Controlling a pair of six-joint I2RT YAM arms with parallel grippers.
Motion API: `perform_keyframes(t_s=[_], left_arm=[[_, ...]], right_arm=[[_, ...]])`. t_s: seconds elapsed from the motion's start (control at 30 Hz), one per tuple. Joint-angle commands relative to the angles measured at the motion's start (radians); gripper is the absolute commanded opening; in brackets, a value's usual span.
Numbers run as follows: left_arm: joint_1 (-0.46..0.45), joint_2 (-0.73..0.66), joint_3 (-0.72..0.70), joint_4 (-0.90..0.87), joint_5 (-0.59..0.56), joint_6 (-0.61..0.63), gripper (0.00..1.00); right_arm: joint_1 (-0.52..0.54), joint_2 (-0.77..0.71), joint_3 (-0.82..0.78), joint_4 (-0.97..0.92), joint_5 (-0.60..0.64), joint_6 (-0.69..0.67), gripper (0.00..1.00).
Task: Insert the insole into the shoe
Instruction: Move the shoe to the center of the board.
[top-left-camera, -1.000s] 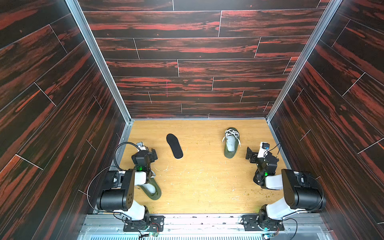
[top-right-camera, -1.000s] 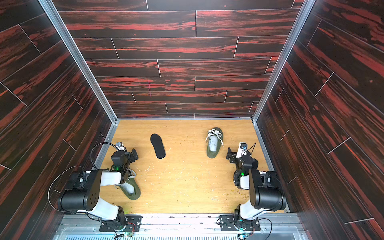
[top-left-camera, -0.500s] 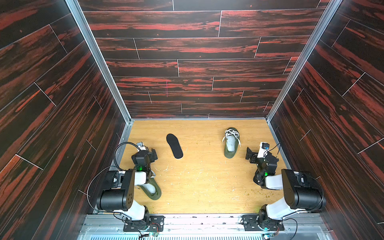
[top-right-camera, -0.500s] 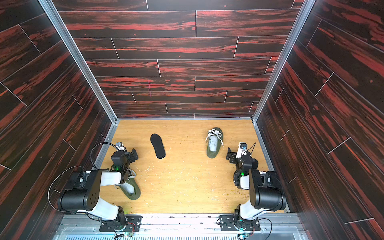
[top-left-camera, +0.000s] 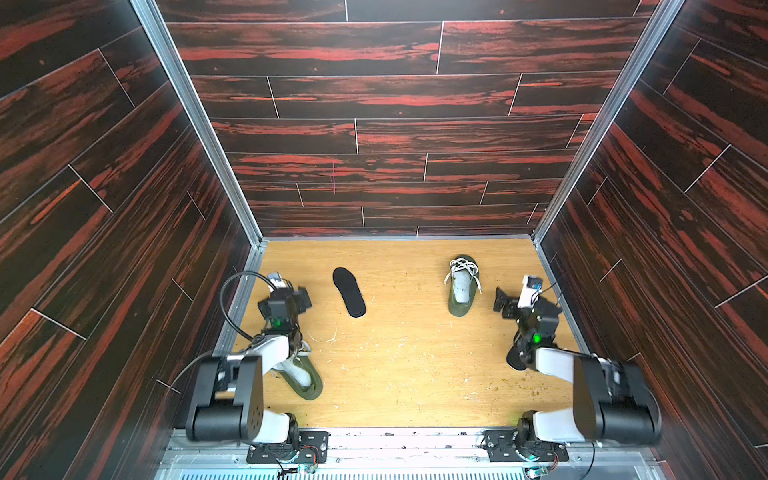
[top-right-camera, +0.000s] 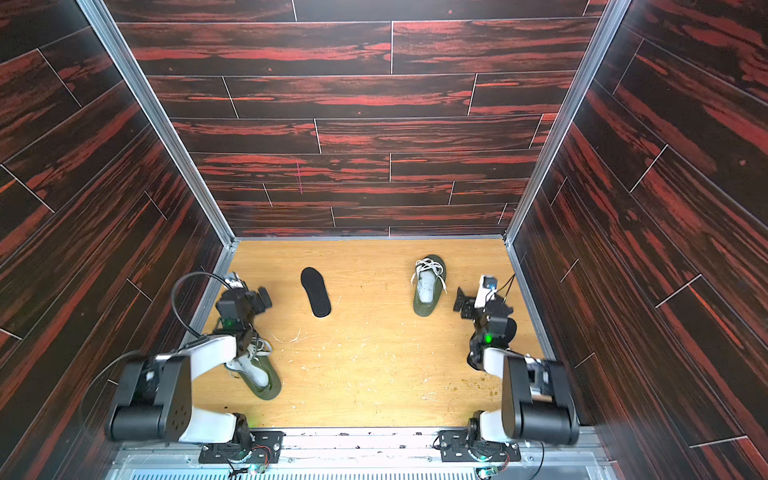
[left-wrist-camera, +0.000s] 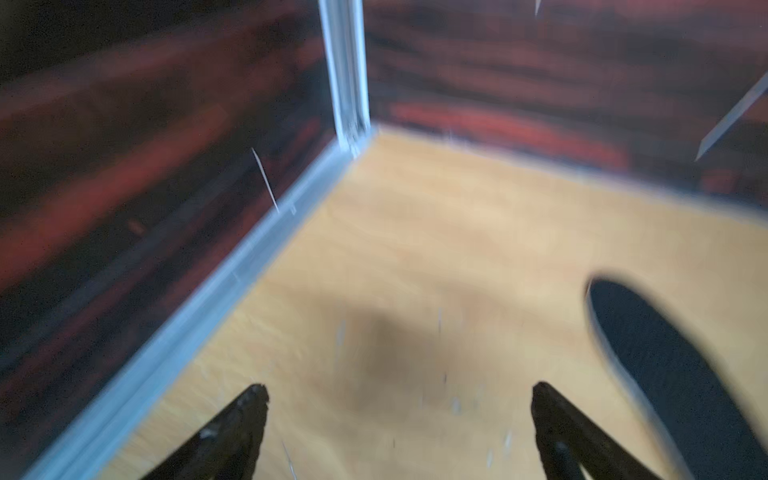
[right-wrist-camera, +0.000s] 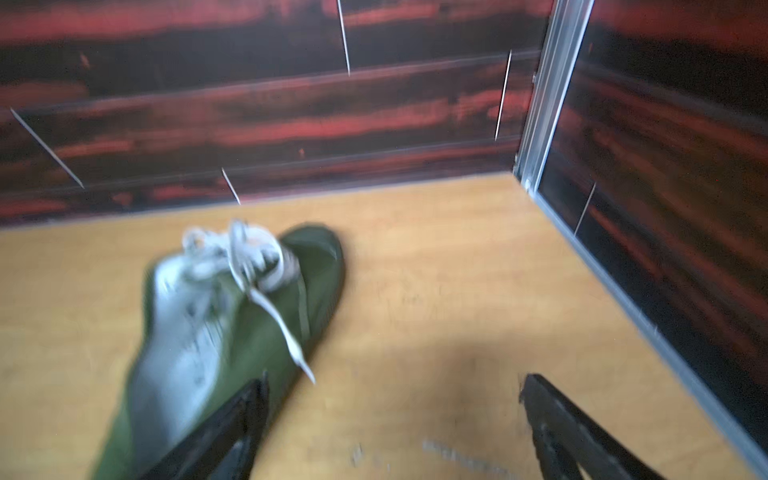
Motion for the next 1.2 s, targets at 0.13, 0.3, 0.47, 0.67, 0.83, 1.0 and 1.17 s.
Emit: perform_keyframes(t_s=[0.13,0.3,0.47,0.67,0.83,1.0,1.17], left_arm=[[0.028,-0.007,0.212,-0.376,0.116,-0.161,1.00],[-0.119,-0.002,0.352,-0.617,0.021,-0.225,1.00],[-0.316,0.076,0.501,-0.840,-0.011,-0.286,0.99],[-0.476,0.201,0.651,-0.981,-0.033,-0.342,0.97],[-0.565,0.303,0.744,-1.052,-0.045,-0.338,0.96],[-0.604,0.371,0.809,-1.078,-0.014,-0.347,0.96],[-0.630,0.415,0.864,-1.092,0.011,-0.350,0.95]], right_arm=[[0.007,-0.088,0.253,-0.583,-0.054,0.201,0.98],[0.090,-0.053,0.358,-0.791,-0.102,0.284,0.96],[0.214,0.052,0.458,-0.906,-0.028,0.311,0.94],[0.240,0.183,0.543,-0.970,0.026,0.342,0.84],[0.242,0.281,0.620,-0.996,0.035,0.323,0.74],[0.246,0.350,0.690,-1.015,0.045,0.310,0.72],[0.246,0.437,0.767,-1.036,0.067,0.294,0.66]])
